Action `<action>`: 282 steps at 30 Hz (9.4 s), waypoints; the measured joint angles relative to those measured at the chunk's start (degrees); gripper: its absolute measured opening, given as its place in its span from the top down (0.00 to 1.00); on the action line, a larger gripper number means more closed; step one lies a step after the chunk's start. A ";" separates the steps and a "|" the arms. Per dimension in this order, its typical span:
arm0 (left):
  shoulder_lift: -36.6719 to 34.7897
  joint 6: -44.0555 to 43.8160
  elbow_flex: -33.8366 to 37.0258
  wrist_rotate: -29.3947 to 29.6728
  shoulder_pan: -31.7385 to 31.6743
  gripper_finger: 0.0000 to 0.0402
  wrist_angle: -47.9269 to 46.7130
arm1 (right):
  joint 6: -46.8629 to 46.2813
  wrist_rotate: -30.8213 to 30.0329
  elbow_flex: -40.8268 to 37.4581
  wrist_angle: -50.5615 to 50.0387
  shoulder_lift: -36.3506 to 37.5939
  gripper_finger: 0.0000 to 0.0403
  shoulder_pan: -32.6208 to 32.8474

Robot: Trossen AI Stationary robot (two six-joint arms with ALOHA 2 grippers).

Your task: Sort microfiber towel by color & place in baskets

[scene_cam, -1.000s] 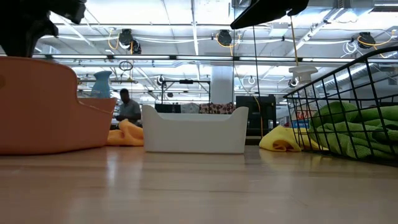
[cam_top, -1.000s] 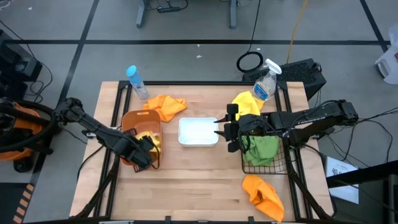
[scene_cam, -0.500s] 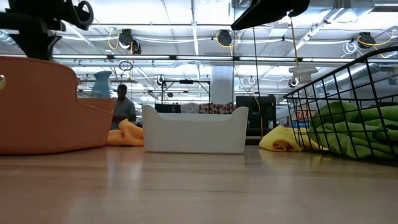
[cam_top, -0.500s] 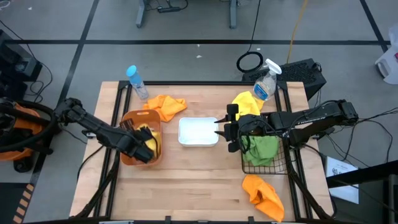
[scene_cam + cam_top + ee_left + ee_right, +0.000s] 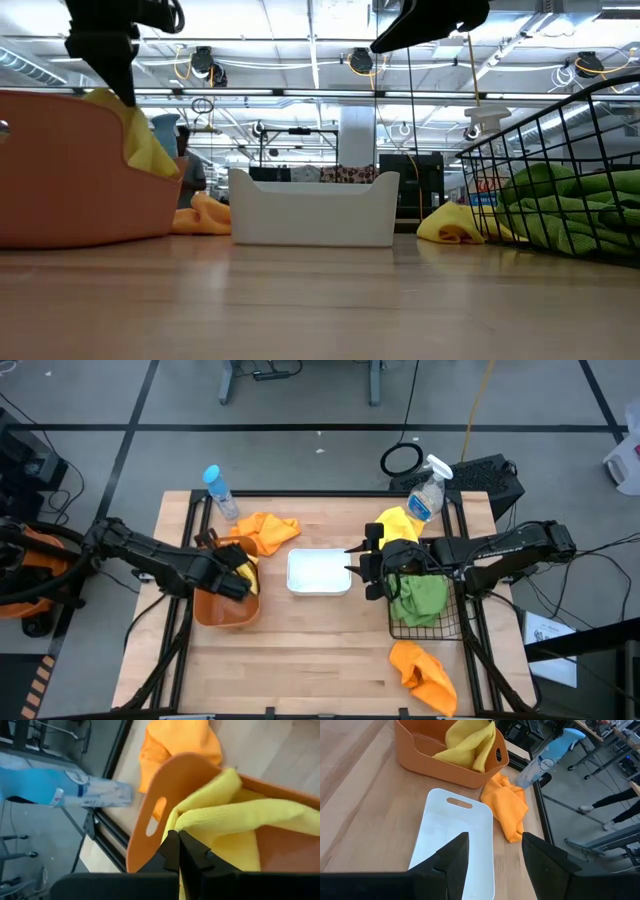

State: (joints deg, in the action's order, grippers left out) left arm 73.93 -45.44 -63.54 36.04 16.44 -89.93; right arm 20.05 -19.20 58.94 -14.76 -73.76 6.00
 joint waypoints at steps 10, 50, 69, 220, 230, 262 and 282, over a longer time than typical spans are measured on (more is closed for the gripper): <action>0.01 -4.30 1.20 -9.88 -0.01 1.00 0.06 | -1.27 0.03 0.00 -0.34 0.00 0.56 -0.05; -1.20 -19.32 2.58 -14.75 13.68 0.87 17.09 | -2.49 0.07 0.00 -1.03 0.00 0.56 0.00; -0.93 -15.68 18.78 -22.32 10.74 0.87 35.38 | -2.86 0.09 0.00 -1.39 0.00 0.56 0.00; 14.47 48.49 -0.04 -23.05 -12.55 0.05 103.93 | -9.39 -3.34 23.61 -35.70 -6.80 1.00 4.65; 17.69 47.04 0.10 -27.33 -14.91 0.13 103.83 | -10.16 -3.37 23.61 -35.11 -6.78 1.00 4.63; -11.90 25.74 0.07 -9.69 0.67 0.98 52.06 | -19.82 -5.03 23.38 -38.32 -6.73 0.52 7.69; -22.61 -12.88 0.07 -5.21 15.27 0.98 13.04 | -28.70 -8.22 18.14 -38.56 -6.73 0.58 13.79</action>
State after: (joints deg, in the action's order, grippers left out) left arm 51.31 -58.32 -63.46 30.83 31.70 -76.89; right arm -8.65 -27.42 77.08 -53.33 -80.49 19.80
